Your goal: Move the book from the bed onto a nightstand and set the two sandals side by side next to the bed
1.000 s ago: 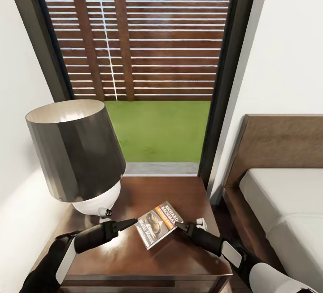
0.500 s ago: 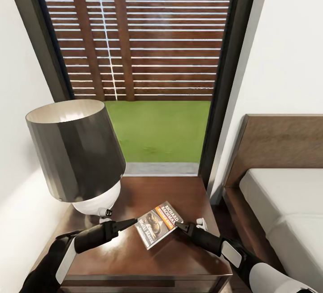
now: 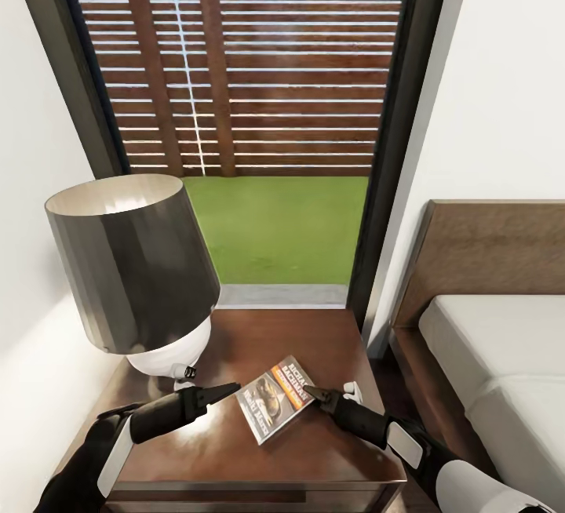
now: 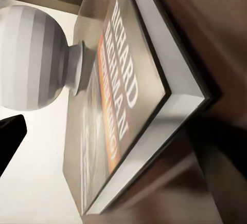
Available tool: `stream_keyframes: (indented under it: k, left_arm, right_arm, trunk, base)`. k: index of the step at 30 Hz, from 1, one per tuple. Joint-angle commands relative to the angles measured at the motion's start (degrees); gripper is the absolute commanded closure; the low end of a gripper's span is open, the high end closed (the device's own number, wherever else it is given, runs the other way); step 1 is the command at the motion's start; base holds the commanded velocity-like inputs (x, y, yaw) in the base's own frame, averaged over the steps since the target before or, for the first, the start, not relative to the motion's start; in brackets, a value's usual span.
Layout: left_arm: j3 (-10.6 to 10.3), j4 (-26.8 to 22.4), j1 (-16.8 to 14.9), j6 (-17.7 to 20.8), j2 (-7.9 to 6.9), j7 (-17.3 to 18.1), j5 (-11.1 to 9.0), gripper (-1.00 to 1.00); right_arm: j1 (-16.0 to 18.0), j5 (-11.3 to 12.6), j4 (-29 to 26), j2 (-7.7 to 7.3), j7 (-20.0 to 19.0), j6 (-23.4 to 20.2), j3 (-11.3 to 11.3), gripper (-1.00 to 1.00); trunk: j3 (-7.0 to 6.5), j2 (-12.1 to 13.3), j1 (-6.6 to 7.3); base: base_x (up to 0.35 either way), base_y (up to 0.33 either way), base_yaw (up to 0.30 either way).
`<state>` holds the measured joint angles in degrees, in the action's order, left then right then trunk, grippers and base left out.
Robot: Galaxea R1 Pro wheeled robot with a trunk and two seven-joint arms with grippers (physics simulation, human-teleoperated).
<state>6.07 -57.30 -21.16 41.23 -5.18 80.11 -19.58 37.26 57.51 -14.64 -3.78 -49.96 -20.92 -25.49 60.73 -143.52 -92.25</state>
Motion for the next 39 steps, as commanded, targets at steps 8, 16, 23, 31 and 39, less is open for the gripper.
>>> stream_keyframes:
  k: [8,16,23,31,39]
  left_arm:
    - [0.00,-0.01,-0.02,0.61,-0.01,0.13,-0.11,-1.00]
    - [0.00,-0.01,-0.02,0.60,-0.01,0.05,-0.11,-1.00]
    - [0.00,1.03,-0.02,0.61,-0.01,-0.03,-0.11,-1.00]
    - [0.00,1.22,-0.02,0.60,-0.01,-0.02,-0.11,-1.00]
    - [0.00,1.22,-0.02,0.60,-0.01,0.04,-0.07,-1.00]
  right_arm:
    - [0.00,0.14,0.05,-0.02,0.13,-0.26,-0.62,-1.00]
    - [0.00,0.14,0.05,-0.08,0.13,-0.26,-0.62,-1.00]
    - [0.00,0.15,0.05,-0.08,0.13,-0.26,-0.62,-1.00]
    - [0.00,0.14,0.05,-0.08,0.13,-0.26,-0.62,-1.00]
    - [0.00,0.14,0.05,-0.02,0.13,-0.26,-0.62,-1.00]
  trunk:
    - [0.06,-0.02,0.01]
    - [0.06,-0.02,0.01]
    - [0.06,-0.02,0.01]
    - [0.06,-0.02,0.01]
    - [-1.71,0.09,0.21]
  base:
    - [0.000,0.000,0.000]
    - [-0.088,0.000,0.000]
    - [-0.062,0.000,0.000]
    - [-0.002,0.000,0.000]
    - [0.000,0.000,0.000]
